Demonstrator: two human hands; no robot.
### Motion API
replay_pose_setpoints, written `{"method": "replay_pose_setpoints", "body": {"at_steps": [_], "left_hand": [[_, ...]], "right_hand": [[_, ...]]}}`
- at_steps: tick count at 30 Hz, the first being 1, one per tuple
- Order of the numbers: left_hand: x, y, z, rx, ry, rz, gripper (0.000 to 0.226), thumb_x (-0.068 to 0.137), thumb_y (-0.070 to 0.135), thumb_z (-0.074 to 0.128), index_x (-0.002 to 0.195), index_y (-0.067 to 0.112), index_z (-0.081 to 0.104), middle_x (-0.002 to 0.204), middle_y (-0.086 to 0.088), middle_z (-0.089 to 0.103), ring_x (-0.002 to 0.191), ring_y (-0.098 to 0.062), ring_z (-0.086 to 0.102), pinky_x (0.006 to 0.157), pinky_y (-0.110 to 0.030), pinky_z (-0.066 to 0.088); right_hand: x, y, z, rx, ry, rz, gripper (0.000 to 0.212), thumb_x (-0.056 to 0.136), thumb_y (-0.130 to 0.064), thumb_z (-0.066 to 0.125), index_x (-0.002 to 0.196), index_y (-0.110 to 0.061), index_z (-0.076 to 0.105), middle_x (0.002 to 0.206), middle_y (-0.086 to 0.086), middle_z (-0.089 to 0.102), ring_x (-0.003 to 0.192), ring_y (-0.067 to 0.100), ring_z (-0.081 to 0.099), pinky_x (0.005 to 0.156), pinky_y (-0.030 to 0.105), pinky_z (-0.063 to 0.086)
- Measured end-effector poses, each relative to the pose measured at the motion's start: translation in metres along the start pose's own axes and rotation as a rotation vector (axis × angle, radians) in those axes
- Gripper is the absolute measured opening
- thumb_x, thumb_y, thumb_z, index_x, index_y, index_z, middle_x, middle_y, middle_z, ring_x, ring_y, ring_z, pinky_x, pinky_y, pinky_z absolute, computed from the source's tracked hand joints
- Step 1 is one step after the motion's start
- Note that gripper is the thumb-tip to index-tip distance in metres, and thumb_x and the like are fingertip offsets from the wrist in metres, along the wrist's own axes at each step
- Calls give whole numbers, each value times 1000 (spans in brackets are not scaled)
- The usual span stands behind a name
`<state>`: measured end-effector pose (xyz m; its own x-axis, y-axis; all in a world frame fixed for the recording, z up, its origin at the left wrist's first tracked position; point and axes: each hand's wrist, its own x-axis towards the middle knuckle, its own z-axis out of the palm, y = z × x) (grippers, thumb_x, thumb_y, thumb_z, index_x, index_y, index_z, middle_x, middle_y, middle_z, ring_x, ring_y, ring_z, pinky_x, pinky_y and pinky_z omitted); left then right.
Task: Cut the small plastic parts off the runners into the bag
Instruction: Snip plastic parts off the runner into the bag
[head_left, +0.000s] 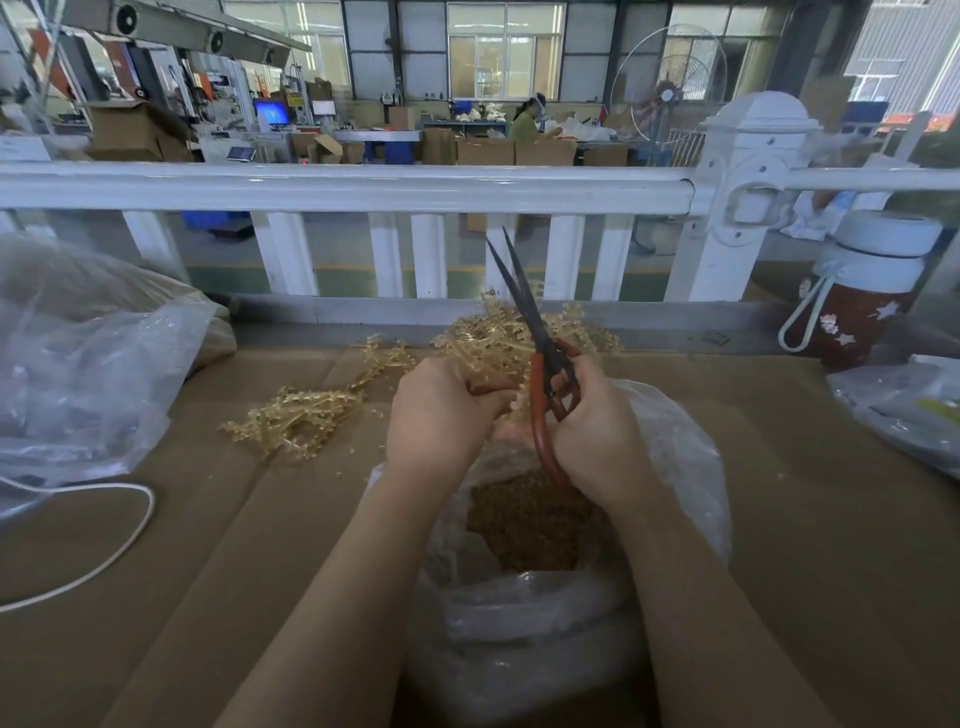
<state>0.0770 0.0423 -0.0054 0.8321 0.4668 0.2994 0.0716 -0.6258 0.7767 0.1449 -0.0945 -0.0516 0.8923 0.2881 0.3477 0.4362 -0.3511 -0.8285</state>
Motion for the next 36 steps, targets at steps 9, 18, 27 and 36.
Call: {"method": "replay_pose_setpoints", "body": {"at_steps": [9,18,27,36], "left_hand": [[2,-5,-9,-149,-74,-44,18,79,23,83,70,35,74,64,16,71,65,-3,66,66,-26,53],[9,-17,-22,-258,41,-91,18,82,21,80,69,32,74,63,12,71,59,-3,65,68,-31,55],[5,-9,-12,-53,100,-37,4,83,29,78,80,26,79,70,10,73,64,-4,66,59,-22,50],[3,-2,3,229,63,36,23,89,39,71,91,16,77,85,0,74,79,-21,69,76,-39,58]], "right_hand": [[-4,0,0,-2,121,-49,15,87,-45,72,84,-32,65,82,-23,68,76,-5,64,58,8,44],[-4,1,-1,-24,266,11,20,90,-48,67,78,-32,63,73,-30,65,72,-6,61,59,17,40],[-5,-13,-5,186,171,69,54,52,-78,73,82,-34,64,78,-27,69,74,-3,66,69,21,46],[1,1,1,52,191,41,9,89,-38,72,91,-34,64,74,-31,63,74,-7,61,67,18,43]]}}
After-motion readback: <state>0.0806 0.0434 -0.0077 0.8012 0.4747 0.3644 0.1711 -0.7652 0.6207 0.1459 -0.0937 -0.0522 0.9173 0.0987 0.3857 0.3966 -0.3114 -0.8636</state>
